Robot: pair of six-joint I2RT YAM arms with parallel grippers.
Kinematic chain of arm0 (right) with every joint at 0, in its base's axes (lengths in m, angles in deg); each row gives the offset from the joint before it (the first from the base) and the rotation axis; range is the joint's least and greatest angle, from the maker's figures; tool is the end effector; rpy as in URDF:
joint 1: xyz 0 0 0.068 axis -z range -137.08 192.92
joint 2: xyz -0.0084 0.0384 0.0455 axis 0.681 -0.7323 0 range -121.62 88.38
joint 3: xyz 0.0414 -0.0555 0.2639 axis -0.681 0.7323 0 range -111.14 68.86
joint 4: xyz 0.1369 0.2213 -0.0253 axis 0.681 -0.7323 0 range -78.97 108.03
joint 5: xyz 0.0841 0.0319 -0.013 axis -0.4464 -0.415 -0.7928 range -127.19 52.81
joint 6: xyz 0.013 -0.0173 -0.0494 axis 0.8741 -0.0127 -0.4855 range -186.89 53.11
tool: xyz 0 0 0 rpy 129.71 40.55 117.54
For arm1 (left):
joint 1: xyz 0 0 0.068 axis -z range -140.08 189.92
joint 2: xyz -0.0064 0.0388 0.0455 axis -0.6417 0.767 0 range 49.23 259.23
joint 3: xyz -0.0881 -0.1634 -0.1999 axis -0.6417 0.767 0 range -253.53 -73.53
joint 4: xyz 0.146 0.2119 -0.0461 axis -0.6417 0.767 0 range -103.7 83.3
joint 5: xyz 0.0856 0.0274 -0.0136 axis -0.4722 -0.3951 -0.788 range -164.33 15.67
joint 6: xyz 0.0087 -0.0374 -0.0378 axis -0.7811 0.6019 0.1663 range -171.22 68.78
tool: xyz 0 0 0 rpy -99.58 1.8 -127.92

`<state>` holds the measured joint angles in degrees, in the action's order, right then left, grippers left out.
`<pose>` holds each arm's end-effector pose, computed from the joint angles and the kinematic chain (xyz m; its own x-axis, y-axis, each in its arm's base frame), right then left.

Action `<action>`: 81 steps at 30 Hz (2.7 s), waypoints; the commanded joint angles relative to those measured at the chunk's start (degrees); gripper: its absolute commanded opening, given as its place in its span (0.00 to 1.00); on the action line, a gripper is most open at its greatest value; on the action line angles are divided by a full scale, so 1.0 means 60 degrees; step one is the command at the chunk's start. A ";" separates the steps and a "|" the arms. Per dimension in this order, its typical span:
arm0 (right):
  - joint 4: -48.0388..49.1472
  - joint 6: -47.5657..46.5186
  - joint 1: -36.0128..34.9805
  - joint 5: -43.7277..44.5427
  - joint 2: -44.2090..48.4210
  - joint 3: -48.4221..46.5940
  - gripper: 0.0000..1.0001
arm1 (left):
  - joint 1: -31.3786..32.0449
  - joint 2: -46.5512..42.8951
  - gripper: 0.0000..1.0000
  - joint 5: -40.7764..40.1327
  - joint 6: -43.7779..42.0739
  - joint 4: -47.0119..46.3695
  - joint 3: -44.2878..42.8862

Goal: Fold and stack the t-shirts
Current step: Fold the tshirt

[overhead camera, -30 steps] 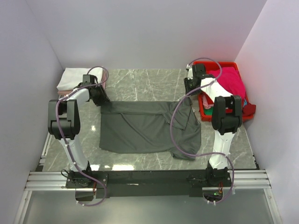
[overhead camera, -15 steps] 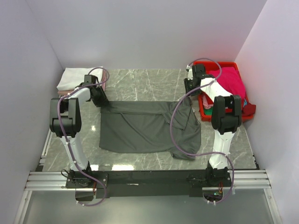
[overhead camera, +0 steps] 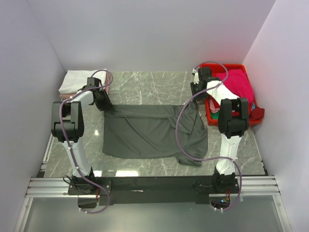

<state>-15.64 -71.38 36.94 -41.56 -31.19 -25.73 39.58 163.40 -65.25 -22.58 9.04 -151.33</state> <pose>0.4518 0.0500 0.2006 -0.8355 -0.1661 -0.5237 -0.2094 0.9775 0.0241 0.4170 -0.0032 0.1638 -0.7892 -0.4780 -0.3856 -0.3454 0.8646 -0.3649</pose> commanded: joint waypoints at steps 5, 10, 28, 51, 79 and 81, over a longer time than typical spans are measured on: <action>-0.0262 0.0119 0.0059 -0.0049 -0.0579 -0.0656 0.36 | -0.0002 0.0161 0.41 -0.0327 -0.0218 0.0370 -0.0129; -0.0292 0.0119 0.0059 -0.0167 -0.0609 -0.0701 0.25 | -0.0017 0.0147 0.41 -0.0312 -0.0218 0.0370 -0.0129; 0.0836 -0.0379 0.0132 0.1386 0.1017 0.0618 0.00 | -0.0310 0.0103 0.39 -0.0532 -0.0174 0.0458 -0.0027; 0.0207 -0.0847 0.0030 0.0289 0.1602 0.0003 0.54 | -0.0383 -0.0789 0.50 -0.0006 -0.0101 0.0122 0.0002; -0.3588 -1.1046 -0.2076 -0.6085 0.8663 0.7898 0.57 | -0.0545 -0.9903 0.81 0.0583 0.4423 0.4307 0.5892; -0.3281 -1.0839 -0.2299 -0.6172 0.8664 0.7840 0.57 | -0.0048 -0.9625 0.81 -0.0120 0.4717 0.5026 0.5760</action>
<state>-40.64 -138.00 25.31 -78.78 19.50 22.25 36.85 106.33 -60.84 0.20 31.29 -114.09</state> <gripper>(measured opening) 0.574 0.810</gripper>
